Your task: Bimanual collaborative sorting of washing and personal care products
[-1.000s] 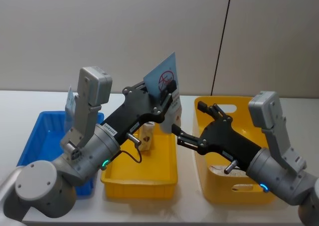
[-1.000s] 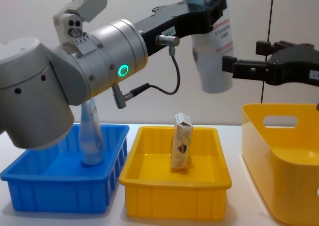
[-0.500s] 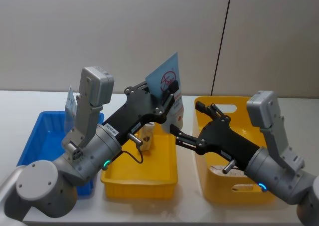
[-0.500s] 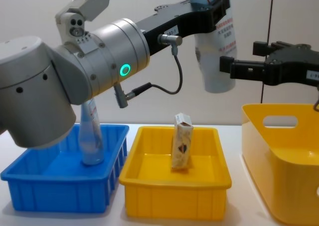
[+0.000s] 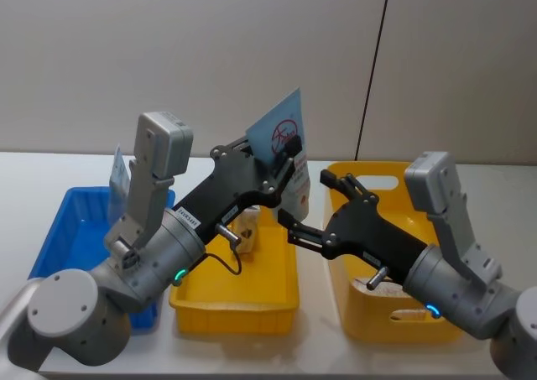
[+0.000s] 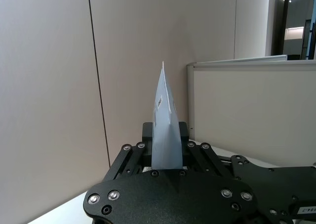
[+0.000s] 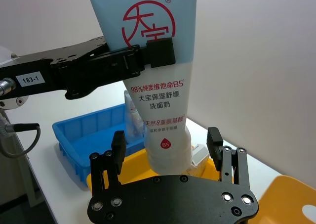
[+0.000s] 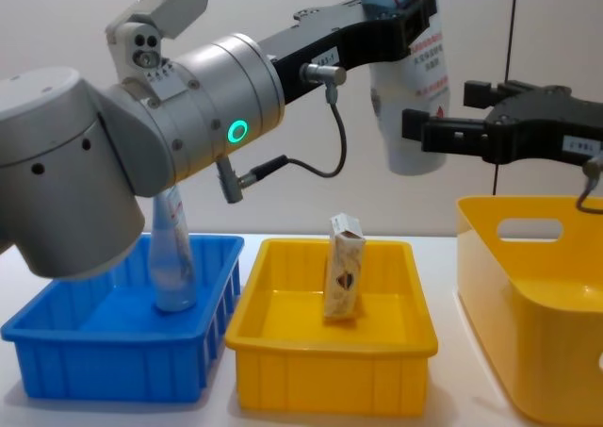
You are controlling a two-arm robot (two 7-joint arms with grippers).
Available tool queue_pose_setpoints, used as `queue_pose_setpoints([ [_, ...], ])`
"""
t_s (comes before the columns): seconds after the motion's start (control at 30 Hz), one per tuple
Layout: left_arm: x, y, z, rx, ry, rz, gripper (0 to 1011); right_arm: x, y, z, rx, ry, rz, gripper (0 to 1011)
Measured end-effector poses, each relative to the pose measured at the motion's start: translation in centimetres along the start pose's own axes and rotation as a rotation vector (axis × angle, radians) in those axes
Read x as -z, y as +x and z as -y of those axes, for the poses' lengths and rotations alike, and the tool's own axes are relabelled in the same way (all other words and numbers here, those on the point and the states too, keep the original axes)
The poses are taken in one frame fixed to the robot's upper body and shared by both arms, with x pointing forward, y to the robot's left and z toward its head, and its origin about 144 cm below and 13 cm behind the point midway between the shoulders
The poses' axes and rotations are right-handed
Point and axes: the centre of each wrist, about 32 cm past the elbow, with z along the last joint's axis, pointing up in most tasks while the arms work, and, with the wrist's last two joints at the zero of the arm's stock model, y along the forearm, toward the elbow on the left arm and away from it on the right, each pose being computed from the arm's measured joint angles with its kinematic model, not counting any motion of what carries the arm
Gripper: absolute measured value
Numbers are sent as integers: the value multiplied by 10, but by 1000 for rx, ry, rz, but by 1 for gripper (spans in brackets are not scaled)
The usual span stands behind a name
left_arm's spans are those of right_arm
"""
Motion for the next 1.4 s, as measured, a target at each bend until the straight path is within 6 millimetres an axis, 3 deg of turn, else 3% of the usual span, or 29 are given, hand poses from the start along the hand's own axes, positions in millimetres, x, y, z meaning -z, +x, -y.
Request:
queue_pose_setpoints([
  [0.37, 0, 0, 0, 1, 0, 0, 254, 1, 1, -8, -20, 7, 5, 1002],
  [0.5, 0, 0, 0, 0, 1, 0, 254, 1, 2, -11, -23, 9, 6, 936],
  [0.83, 0, 0, 0, 0, 1, 0, 259, 1, 2, -19, -19, 12, 4, 627],
  [1.0, 0, 0, 0, 0, 0, 0, 371, 1, 2, -20, -10, 13, 2, 472],
  [1.17, 0, 0, 0, 0, 0, 0, 552, 1, 1, -21, 6, 11, -2, 325],
  [1.37, 0, 0, 0, 0, 0, 0, 765, 1, 1, -19, 45, 7, -10, 203],
  [1.4, 0, 0, 0, 0, 0, 0, 765, 1, 1, -19, 53, 6, -12, 189],
])
